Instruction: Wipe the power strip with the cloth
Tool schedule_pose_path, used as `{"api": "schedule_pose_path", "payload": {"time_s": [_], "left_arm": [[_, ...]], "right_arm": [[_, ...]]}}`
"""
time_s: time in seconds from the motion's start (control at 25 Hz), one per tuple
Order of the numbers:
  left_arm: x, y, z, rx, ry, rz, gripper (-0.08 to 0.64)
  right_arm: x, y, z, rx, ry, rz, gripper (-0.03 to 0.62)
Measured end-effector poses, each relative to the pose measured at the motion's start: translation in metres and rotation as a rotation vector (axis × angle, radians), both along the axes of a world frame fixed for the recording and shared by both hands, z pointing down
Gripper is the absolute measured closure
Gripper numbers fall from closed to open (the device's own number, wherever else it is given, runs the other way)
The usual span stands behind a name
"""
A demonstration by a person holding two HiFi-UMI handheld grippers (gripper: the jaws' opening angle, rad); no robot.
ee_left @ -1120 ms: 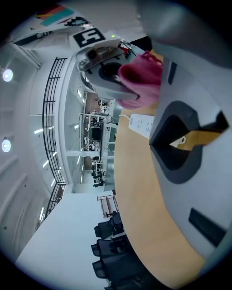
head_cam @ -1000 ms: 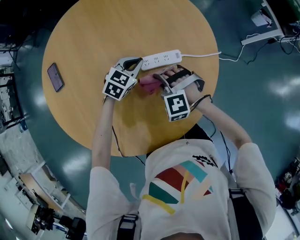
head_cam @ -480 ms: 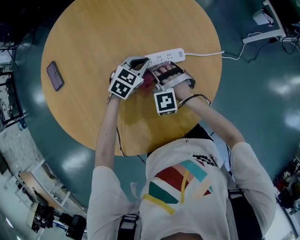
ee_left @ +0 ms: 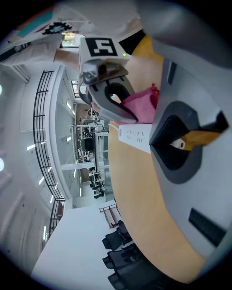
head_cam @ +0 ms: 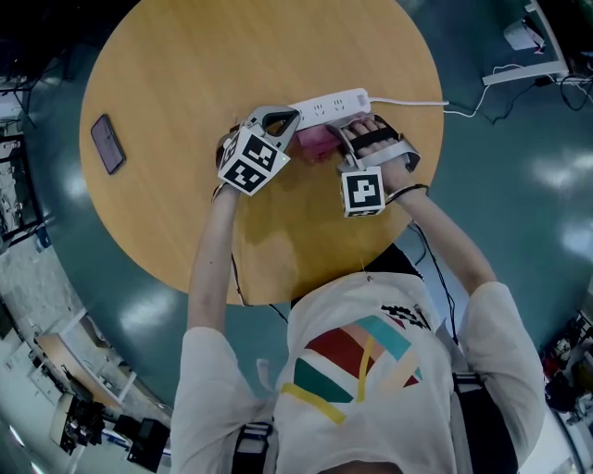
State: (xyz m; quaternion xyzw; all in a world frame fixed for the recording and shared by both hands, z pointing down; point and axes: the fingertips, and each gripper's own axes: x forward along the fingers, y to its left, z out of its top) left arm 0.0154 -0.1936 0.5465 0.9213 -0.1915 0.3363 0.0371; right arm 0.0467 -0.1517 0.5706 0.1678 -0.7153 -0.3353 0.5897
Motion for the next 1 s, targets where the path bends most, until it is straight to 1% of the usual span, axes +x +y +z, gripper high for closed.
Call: {"api": "schedule_pose_path", "payload": {"time_s": [0.16,0.28,0.44,0.6,0.68,0.72,0.8,0.88,0.92,1.0], "left_arm": [[0.001,-0.002,0.001,0.003,0.0,0.001,0.517],[0.0,-0.004,0.0,0.003,0.003,0.001,0.518],[0.003,-0.008,-0.004,-0.003,0.007,-0.005,0.518],[0.006,-0.008,-0.004,0.001,-0.002,-0.02,0.518],[0.007,-0.007,-0.003,0.018,-0.016,-0.052,0.517],[0.008,-0.006,-0.003,0.037,-0.027,-0.079,0.518],[0.014,0.0,-0.01,0.082,-0.035,-0.142,0.517],[0.028,0.006,-0.022,0.098,-0.01,-0.194,0.518],[0.034,0.008,-0.025,0.098,-0.007,-0.216,0.517],[0.04,0.008,-0.023,0.09,-0.033,-0.266,0.517]], "right_arm": [[0.056,-0.013,0.002,0.017,0.052,0.057,0.554],[0.087,-0.023,0.003,0.029,0.096,0.074,0.552],[0.121,-0.036,0.002,0.052,0.136,0.1,0.552],[0.137,-0.041,0.0,0.049,0.125,0.127,0.553],[0.14,-0.039,-0.005,0.035,0.083,0.145,0.553],[0.141,-0.039,-0.009,0.018,0.04,0.163,0.552],[0.143,-0.04,-0.025,-0.034,-0.083,0.207,0.552],[0.138,-0.05,-0.048,-0.109,-0.213,0.224,0.552],[0.132,-0.058,-0.059,-0.154,-0.265,0.217,0.552],[0.107,-0.076,-0.078,-0.253,-0.336,0.173,0.553]]}}
